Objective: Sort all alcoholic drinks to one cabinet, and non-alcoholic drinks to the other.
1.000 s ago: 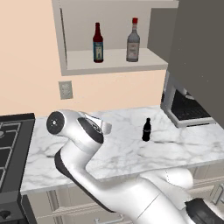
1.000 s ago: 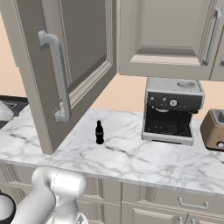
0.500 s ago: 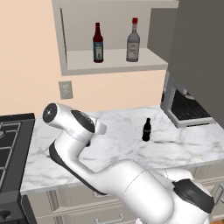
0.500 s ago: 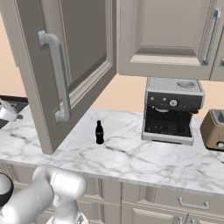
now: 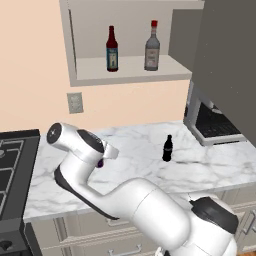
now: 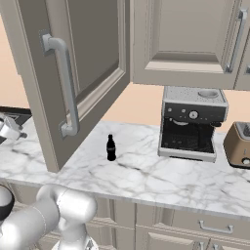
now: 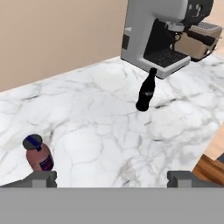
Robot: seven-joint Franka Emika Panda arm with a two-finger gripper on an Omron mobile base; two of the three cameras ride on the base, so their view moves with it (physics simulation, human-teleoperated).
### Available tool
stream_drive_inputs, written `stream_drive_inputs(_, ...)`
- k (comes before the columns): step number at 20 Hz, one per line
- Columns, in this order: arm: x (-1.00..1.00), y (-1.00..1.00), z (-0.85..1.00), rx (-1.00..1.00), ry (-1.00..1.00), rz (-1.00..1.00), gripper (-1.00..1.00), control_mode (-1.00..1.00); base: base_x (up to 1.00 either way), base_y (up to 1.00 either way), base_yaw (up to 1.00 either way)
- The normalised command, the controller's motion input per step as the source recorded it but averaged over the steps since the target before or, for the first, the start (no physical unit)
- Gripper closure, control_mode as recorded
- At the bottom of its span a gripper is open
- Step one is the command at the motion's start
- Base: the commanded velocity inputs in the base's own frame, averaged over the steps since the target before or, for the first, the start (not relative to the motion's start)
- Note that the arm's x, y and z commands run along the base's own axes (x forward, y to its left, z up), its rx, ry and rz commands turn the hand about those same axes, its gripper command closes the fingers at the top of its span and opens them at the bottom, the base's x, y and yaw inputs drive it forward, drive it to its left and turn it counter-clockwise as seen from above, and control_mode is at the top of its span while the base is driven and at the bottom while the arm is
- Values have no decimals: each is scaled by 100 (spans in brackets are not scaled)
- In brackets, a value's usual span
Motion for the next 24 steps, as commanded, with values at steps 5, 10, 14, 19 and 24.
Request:
stream_drive_inputs(5,5,0,0,0,-2,-2,-100,-100,0,0,0)
stream_drive_inputs(10,18,6,0,0,-3,-1,-100,-100,0,0,0)
stream_drive_inputs(14,16,6,-15,0,0,-4,-100,-100,0,0,0)
stream_drive_inputs(19,19,14,-19,0,0,-9,-100,-100,0,0,0)
stream_drive_inputs(24,15,25,-15,0,0,-14,-100,-100,0,0,0)
